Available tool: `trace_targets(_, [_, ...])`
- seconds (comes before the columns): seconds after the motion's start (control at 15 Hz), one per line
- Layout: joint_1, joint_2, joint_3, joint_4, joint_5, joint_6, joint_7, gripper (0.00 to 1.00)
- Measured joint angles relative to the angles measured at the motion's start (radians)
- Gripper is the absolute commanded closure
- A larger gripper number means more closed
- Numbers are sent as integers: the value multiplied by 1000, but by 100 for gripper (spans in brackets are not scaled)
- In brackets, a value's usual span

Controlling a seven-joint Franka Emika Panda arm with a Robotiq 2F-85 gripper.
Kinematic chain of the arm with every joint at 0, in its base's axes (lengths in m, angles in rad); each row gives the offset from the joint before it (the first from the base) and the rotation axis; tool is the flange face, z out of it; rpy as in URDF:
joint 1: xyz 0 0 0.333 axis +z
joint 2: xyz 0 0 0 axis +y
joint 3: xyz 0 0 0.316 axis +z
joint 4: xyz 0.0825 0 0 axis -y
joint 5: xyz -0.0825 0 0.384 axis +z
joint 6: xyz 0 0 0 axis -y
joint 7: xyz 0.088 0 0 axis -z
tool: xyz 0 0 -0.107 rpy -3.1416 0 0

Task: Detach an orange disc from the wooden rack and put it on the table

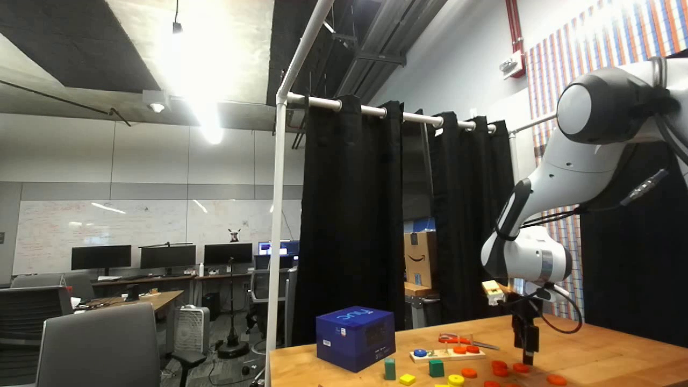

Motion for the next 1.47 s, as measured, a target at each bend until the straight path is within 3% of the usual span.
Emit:
trace_targets(0.27, [11,-178,21,-50,-172,-143,-35,0])
trace_targets(0.47, [14,-344,75,-83,-223,-290,-97,0])
trace_targets(1.07, [58,-808,246,-116,-229,-815,-373,0])
trace_targets(1.47, [106,-963,303,-166,-227,-981,-619,0])
